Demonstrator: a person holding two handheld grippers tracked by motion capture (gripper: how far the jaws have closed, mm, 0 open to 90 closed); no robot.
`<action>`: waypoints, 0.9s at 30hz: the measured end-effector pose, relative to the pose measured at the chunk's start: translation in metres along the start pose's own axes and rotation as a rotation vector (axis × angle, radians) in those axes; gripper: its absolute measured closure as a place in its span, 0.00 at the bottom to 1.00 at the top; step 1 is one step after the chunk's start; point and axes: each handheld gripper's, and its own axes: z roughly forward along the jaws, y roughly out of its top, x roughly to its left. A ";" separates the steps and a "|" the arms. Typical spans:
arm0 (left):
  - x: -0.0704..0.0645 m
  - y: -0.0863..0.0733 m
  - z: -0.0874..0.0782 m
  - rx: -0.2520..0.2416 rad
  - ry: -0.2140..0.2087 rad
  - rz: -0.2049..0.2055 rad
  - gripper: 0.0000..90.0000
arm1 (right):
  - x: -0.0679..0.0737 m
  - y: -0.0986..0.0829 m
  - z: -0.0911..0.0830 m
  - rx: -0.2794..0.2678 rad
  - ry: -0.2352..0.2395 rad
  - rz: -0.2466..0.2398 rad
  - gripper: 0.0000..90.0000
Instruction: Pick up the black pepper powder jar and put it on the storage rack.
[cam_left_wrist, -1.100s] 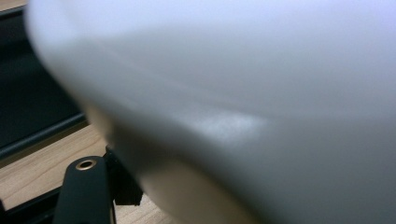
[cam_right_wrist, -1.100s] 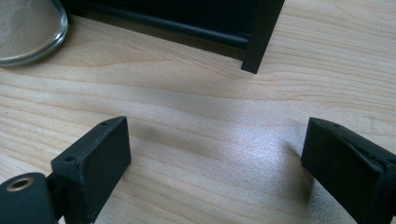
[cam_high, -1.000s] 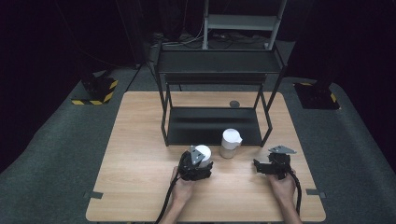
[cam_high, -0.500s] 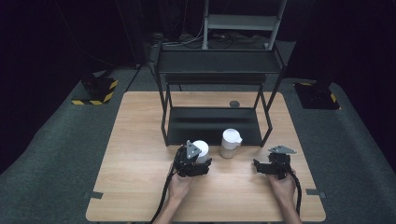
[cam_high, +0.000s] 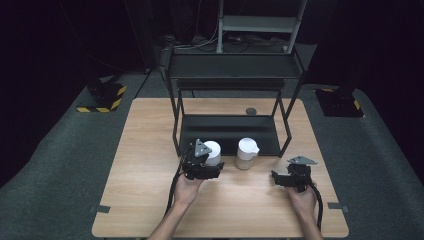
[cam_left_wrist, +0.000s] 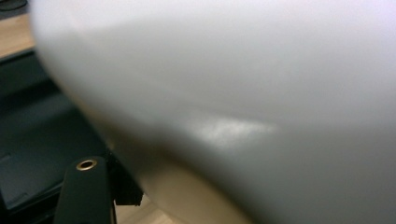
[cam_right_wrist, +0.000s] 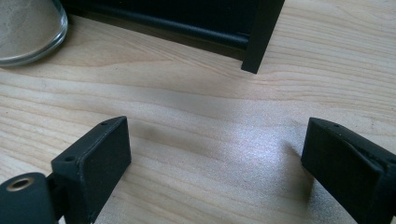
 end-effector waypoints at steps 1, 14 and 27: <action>0.001 0.004 -0.001 0.004 -0.003 0.003 0.34 | 0.000 0.000 0.000 0.000 0.000 0.000 0.08; 0.015 0.051 -0.023 0.011 -0.029 0.033 0.34 | 0.000 0.000 0.000 0.000 0.000 -0.001 0.08; 0.030 0.095 -0.040 0.015 -0.038 0.038 0.34 | 0.000 0.000 0.000 0.000 0.000 0.000 0.08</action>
